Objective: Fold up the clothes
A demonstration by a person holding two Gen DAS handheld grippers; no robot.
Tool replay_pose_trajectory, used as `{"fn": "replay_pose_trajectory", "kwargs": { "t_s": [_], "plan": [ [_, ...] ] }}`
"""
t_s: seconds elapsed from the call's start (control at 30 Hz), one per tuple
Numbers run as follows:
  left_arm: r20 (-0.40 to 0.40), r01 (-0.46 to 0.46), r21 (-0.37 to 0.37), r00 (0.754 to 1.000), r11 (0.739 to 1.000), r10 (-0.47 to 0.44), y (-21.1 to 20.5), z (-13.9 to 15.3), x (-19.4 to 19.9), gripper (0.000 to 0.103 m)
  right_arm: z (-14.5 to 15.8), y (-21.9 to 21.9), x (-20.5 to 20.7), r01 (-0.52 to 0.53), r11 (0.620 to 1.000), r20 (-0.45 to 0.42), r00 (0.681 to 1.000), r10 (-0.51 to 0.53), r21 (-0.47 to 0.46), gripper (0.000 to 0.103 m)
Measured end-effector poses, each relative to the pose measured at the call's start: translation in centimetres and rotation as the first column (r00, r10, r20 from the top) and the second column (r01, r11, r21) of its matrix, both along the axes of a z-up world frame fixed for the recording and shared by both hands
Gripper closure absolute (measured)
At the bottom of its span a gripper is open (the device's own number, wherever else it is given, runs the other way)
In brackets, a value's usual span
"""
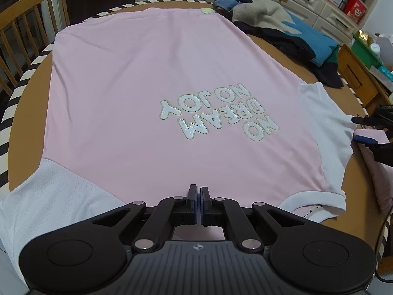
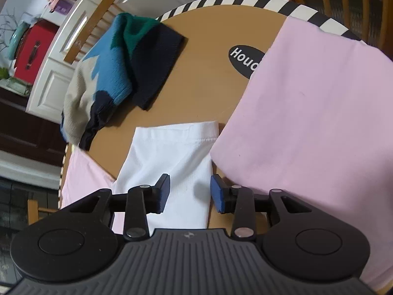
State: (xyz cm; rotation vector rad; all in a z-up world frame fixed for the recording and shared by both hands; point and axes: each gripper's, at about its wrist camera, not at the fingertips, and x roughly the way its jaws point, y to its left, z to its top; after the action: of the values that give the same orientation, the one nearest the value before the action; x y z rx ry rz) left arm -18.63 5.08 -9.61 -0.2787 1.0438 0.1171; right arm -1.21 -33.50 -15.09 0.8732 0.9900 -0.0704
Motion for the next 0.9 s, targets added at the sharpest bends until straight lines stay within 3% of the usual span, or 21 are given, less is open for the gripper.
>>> {"fn": "replay_pose_trajectory", "kwargs": {
  "t_s": [0.27, 0.33, 0.4, 0.5, 0.9],
  "plan": [
    [-0.011, 0.002, -0.019, 1.000, 1.000, -0.003, 0.5, 0.0, 0.2, 0.100, -0.4, 1.7, 0.1, 0.043, 0.995, 0.103, 0.994, -0.034, -0.091, 0.066],
    [-0.011, 0.006, -0.021, 1.000, 1.000, -0.006, 0.6, 0.0, 0.1, 0.099, -0.5, 2.0, 0.0, 0.047, 0.992, 0.116, 0.993, -0.033, -0.118, 0.070],
    [-0.012, 0.008, -0.024, 1.000, 1.000, -0.009, 0.6, 0.0, 0.1, 0.099, -0.5, 2.4, 0.1, 0.030, 0.987, 0.119, 0.993, -0.011, -0.156, 0.090],
    [-0.016, 0.006, -0.033, 1.000, 0.999, -0.007, 0.8, 0.0, 0.1, 0.099, -0.7, 2.1, -0.1, 0.023, 0.992, 0.137, 0.991, -0.006, -0.123, 0.093],
    [-0.027, 0.021, -0.053, 0.999, 0.998, -0.022, 2.2, 0.2, -0.6, 0.096, 5.0, 4.6, -0.6, -0.207, 0.930, 0.284, 0.912, 0.296, -0.304, 0.095]
  ]
}}
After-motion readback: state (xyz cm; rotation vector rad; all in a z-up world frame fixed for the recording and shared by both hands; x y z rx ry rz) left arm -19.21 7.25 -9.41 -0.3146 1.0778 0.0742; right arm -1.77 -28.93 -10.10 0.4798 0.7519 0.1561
